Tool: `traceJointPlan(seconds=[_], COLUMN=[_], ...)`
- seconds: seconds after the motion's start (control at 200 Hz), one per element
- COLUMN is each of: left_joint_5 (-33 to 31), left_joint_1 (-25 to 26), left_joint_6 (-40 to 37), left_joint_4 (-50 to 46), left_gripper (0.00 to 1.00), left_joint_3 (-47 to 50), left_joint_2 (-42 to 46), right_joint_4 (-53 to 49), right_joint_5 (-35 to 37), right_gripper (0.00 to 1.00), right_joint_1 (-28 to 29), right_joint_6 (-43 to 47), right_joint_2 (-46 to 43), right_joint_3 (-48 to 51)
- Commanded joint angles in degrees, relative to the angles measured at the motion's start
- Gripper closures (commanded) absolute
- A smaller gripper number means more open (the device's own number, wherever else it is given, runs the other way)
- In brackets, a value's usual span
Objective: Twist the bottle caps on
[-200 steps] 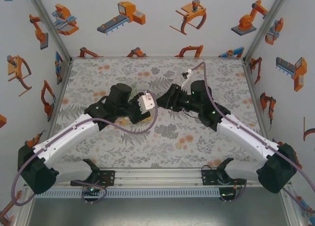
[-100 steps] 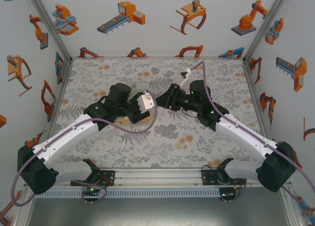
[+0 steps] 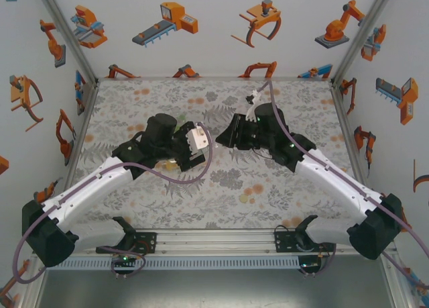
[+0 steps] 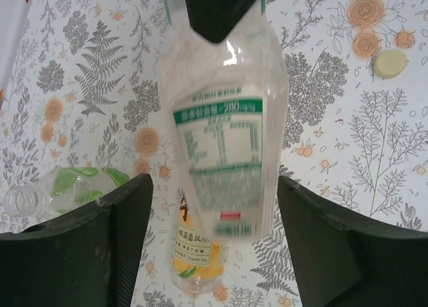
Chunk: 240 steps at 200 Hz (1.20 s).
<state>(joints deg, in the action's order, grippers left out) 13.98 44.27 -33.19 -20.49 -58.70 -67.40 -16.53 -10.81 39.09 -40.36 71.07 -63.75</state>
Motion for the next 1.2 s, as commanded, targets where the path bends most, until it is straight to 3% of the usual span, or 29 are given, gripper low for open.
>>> traceJointPlan(seconds=[0.0, 0.24, 0.571, 0.831, 1.197], left_joint_5=[0.3, 0.0, 0.5, 0.5, 0.4], left_joint_1=[0.0, 0.0, 0.1, 0.0, 0.1], left_joint_6=[0.6, 0.6, 0.6, 0.8, 0.9], left_joint_4=[0.9, 1.0, 0.9, 1.0, 1.2], left_gripper=[0.30, 0.30, 0.31, 0.31, 0.31], left_joint_3=[0.5, 0.4, 0.3, 0.2, 0.2], left_joint_2=[1.0, 0.5, 0.3, 0.1, 0.0], right_joint_4=[-15.1, -28.9, -29.2, -26.1, -24.8], right_joint_5=[9.1, 20.8, 25.3, 25.4, 21.8], right_gripper=[0.76, 0.80, 0.80, 0.81, 0.82], right_joint_1=[0.3, -1.6, -10.6, -17.4, -22.6], right_joint_6=[8.6, 13.5, 20.3, 26.0, 29.7], right_joint_2=[1.8, 6.4, 13.5, 23.6, 39.7], right_joint_3=[-5.6, -12.8, -19.1, -29.5, -46.2])
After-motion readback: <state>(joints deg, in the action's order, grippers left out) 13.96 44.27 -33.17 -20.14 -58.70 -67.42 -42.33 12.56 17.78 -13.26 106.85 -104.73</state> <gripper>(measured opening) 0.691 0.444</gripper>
